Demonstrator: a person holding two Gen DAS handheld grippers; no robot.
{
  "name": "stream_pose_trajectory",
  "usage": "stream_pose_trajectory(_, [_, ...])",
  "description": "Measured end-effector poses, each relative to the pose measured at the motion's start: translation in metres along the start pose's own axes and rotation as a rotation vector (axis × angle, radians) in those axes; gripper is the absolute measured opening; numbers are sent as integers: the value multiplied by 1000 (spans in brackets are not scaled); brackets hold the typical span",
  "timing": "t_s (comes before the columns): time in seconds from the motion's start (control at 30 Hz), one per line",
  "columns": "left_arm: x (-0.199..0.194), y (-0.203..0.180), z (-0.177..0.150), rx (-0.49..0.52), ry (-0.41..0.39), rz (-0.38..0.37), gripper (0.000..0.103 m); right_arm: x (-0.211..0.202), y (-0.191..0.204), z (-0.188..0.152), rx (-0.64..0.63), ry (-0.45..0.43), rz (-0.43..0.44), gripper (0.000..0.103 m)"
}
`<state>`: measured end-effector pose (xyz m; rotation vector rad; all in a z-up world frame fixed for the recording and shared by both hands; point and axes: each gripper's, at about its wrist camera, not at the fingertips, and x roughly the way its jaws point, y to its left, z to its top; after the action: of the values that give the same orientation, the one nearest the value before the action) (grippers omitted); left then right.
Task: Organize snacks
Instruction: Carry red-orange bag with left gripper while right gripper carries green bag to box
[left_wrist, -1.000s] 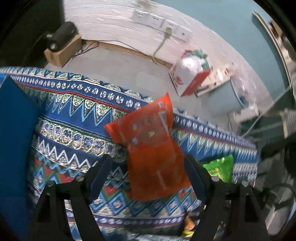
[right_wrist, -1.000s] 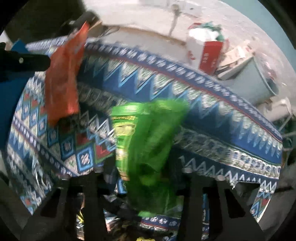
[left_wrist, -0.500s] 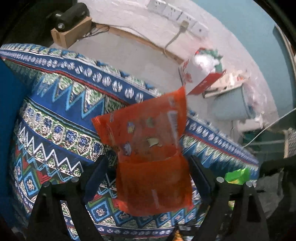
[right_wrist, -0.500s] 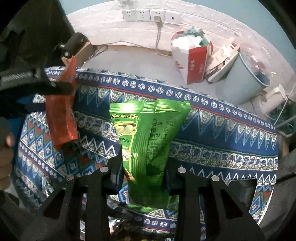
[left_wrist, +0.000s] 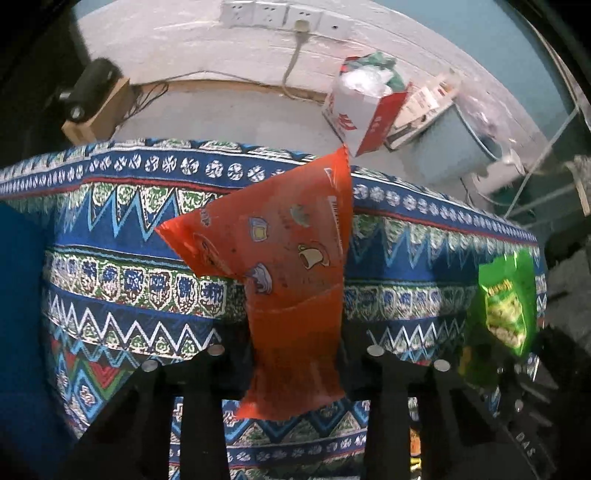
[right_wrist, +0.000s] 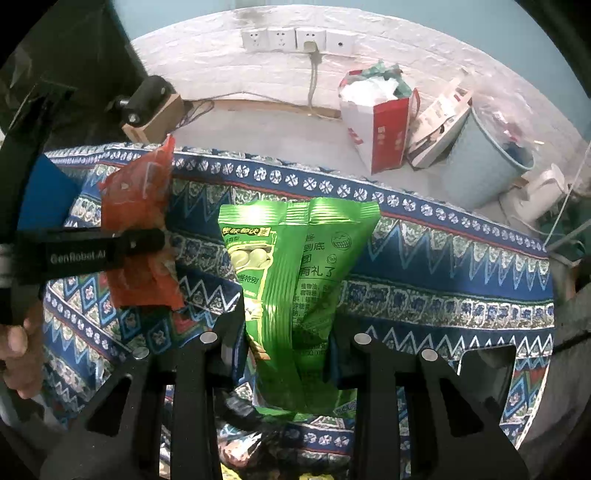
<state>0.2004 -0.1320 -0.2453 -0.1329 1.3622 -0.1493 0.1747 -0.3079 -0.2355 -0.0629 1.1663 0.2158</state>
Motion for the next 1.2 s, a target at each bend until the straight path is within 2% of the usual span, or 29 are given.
stream_pose_trajectory(0.33, [-34, 8, -21, 116, -54, 72, 35, -26, 11, 2, 3, -60, -3, 29])
stream_pose_trajectory(0.6, [-72, 12, -29, 182, -147, 129, 35, -53, 35, 5, -24, -113, 8, 29])
stream_pose_trajectory(1.2, [-160, 34, -59, 257, -322, 174, 35, -109, 93, 11, -85, -221, 76, 29])
